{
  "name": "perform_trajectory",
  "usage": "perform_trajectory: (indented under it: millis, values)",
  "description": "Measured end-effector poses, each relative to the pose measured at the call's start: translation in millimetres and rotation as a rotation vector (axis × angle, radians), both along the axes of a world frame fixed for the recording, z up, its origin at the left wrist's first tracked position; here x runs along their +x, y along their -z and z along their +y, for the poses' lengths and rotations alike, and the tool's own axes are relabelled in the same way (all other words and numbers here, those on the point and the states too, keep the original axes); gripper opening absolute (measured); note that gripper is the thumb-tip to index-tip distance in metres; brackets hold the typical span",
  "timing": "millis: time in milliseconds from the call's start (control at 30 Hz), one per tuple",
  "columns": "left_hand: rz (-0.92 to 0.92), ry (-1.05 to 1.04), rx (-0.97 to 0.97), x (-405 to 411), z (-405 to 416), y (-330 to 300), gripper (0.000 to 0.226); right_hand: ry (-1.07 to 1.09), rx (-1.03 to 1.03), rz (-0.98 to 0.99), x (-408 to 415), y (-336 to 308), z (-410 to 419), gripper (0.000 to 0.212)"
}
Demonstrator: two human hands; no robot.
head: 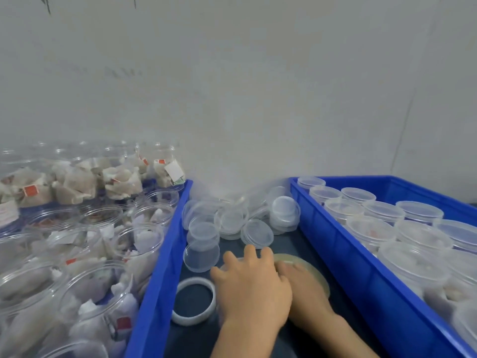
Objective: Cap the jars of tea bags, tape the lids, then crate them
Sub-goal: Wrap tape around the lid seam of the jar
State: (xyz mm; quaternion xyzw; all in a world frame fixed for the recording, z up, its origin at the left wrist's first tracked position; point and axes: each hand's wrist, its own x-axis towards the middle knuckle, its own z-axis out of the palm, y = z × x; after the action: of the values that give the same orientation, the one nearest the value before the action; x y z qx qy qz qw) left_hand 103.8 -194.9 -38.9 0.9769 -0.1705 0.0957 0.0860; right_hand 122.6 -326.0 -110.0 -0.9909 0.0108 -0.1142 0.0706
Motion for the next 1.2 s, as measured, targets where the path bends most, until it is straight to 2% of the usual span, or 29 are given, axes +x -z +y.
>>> perform_trajectory:
  millis: [100,167,233,267,300,333,367,433,500,567,633,733,833,967,1100,1200]
  values:
    - [0.074,-0.022,0.026,3,-2,-3,0.04,-0.047,0.045,0.046,-7,-4,0,0.024]
    - [0.096,0.006,-0.134,4,2,-6,0.053,-0.035,0.146,0.051,-13,-10,-1,0.024]
    - [0.041,0.052,-0.674,-1,12,-6,0.053,0.005,0.219,0.007,-21,-20,-1,0.019]
    - [-0.033,0.062,-0.977,-4,20,-4,0.043,0.043,0.286,-0.038,-26,-24,0,0.017]
    - [-0.145,0.017,-1.203,-7,28,0,0.033,0.088,0.379,-0.093,-33,-29,4,0.019]
    - [-0.225,-0.061,-1.333,-11,35,4,0.028,0.127,0.503,-0.157,-41,-32,9,0.024]
    - [-0.222,-0.129,-1.419,-13,42,12,0.025,0.163,0.671,-0.203,-51,-35,14,0.028]
    - [0.006,-0.187,-1.531,-13,49,30,0.033,0.202,1.064,-0.249,-69,-41,29,0.034]
    - [0.275,-0.129,-1.555,-13,51,44,0.059,0.159,1.288,-0.214,-83,-41,42,0.036]
    - [0.412,-0.073,-1.571,-15,50,48,0.08,0.081,1.382,-0.165,-90,-40,51,0.049]
    - [0.453,-0.055,-1.594,-17,48,50,0.071,0.047,1.436,-0.133,-91,-36,56,0.065]
    - [0.483,-0.068,-1.625,-10,49,54,0.029,-0.003,1.44,-0.056,-87,-33,59,0.084]
    - [0.431,-0.101,-1.565,-5,50,55,0.028,-0.057,1.347,0.018,-81,-33,57,0.103]
    - [0.391,-0.07,-1.579,-6,50,51,0.029,-0.066,1.312,0.034,-67,-35,55,0.125]
    - [0.36,-0.027,-1.531,-6,52,53,0.029,-0.057,1.228,0.055,-61,-39,51,0.112]
    - [0.315,-0.066,-1.369,-11,50,58,0.033,-0.062,1.052,0.056,-62,-45,50,0.096]
